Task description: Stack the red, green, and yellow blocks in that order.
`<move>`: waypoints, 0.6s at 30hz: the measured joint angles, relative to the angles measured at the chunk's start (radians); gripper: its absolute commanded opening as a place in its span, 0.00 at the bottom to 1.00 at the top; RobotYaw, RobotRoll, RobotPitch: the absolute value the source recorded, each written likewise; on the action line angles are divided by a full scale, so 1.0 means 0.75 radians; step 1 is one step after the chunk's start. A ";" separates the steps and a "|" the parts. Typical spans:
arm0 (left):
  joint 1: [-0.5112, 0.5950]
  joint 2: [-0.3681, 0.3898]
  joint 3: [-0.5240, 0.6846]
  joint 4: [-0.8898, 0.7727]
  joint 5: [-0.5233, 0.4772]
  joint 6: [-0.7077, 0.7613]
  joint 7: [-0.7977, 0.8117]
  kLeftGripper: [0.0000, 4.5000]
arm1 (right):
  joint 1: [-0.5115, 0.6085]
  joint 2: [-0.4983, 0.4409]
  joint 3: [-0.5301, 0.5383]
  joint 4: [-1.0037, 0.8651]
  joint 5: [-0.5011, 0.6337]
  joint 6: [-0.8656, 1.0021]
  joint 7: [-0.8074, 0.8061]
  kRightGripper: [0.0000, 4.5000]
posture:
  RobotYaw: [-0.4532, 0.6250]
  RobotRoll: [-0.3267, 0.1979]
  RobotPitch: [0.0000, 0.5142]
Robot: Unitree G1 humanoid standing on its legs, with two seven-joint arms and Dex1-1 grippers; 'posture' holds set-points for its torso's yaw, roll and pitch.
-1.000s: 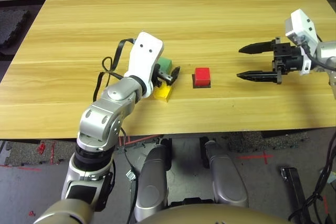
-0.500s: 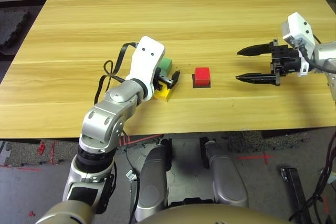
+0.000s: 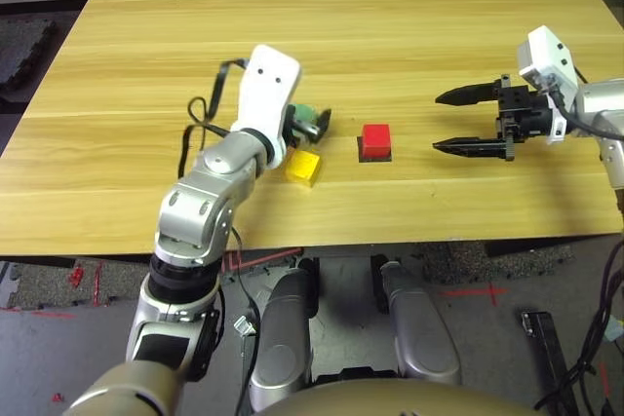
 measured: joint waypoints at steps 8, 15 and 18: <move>0.059 0.028 -0.025 -0.025 -0.003 0.011 -0.049 1.00 | -0.008 0.008 0.002 0.023 -0.004 -0.016 0.005 0.99 | 0.77 0.84 0.50; 0.119 0.063 -0.062 -0.040 -0.005 0.006 -0.105 1.00 | -0.007 0.008 0.002 0.023 -0.004 -0.017 0.005 0.99 | 0.76 0.83 0.50; 0.122 0.085 -0.060 -0.013 -0.002 -0.029 -0.130 1.00 | -0.007 0.008 0.002 0.023 -0.004 -0.017 0.005 0.99 | 0.76 0.82 0.50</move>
